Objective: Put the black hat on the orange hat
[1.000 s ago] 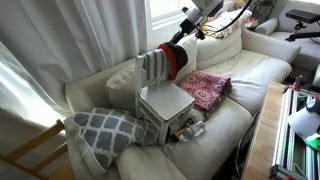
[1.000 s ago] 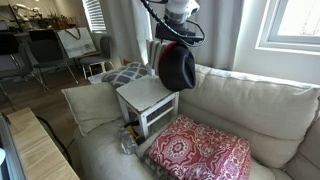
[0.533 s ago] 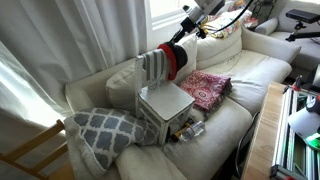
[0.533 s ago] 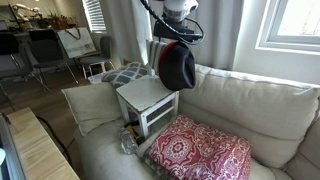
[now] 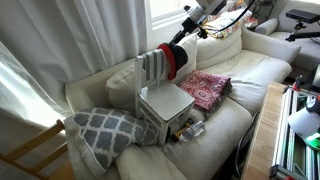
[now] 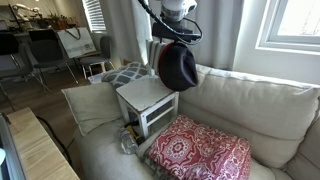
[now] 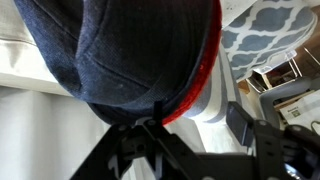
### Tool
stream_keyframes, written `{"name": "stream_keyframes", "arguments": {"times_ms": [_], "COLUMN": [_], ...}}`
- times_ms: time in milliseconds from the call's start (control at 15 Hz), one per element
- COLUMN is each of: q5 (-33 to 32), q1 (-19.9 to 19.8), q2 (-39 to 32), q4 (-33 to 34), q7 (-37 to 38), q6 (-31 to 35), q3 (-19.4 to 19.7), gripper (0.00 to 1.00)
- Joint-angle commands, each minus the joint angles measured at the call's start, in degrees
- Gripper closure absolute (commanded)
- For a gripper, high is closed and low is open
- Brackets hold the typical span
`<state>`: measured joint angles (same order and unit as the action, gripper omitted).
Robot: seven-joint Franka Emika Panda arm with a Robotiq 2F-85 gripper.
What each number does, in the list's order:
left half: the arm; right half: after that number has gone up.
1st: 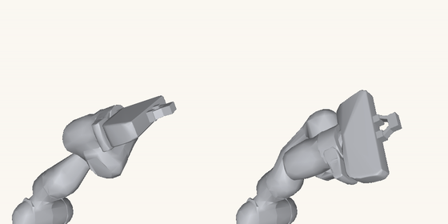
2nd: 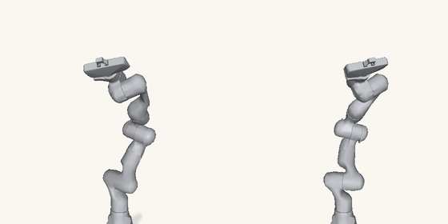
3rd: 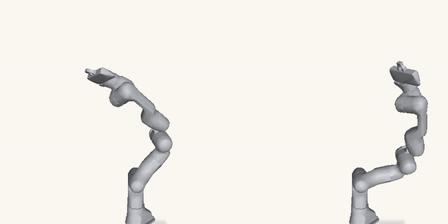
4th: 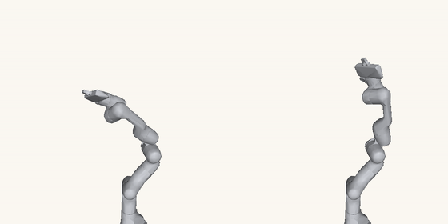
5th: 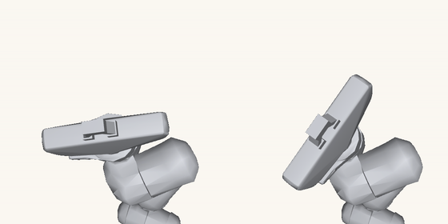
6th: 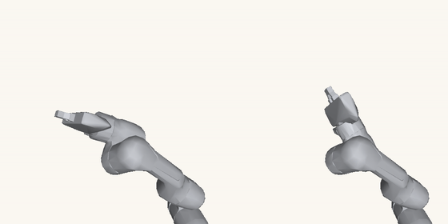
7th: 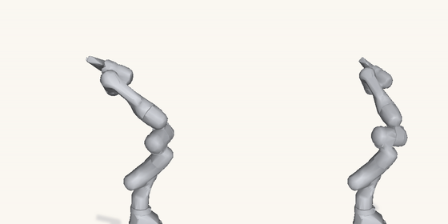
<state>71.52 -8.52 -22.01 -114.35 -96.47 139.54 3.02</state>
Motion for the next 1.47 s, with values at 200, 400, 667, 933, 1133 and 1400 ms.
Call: {"name": "stream_keyframes", "arguments": {"times_ms": [200,400,667,933,1133,1400], "q5": [0.9,1.4,0.4,-0.8,0.1,0.6], "q1": [1.0,1.1,1.2,1.2,1.1,1.1], "q2": [0.1,-0.2,-0.8,-1.3,-1.7,-2.2], "q4": [-1.8,-1.6,-1.5,-1.5,-1.1,-0.8], "q7": [0.3,0.8,5.2,11.7,12.7,12.9], "q6": [2.8,3.2,1.9,0.7,1.0,1.4], "q3": [-0.3,-0.4,-0.1,0.0,-0.4,-0.7], "gripper": [0.15,0.04,0.1,0.19,0.51,0.83]}}
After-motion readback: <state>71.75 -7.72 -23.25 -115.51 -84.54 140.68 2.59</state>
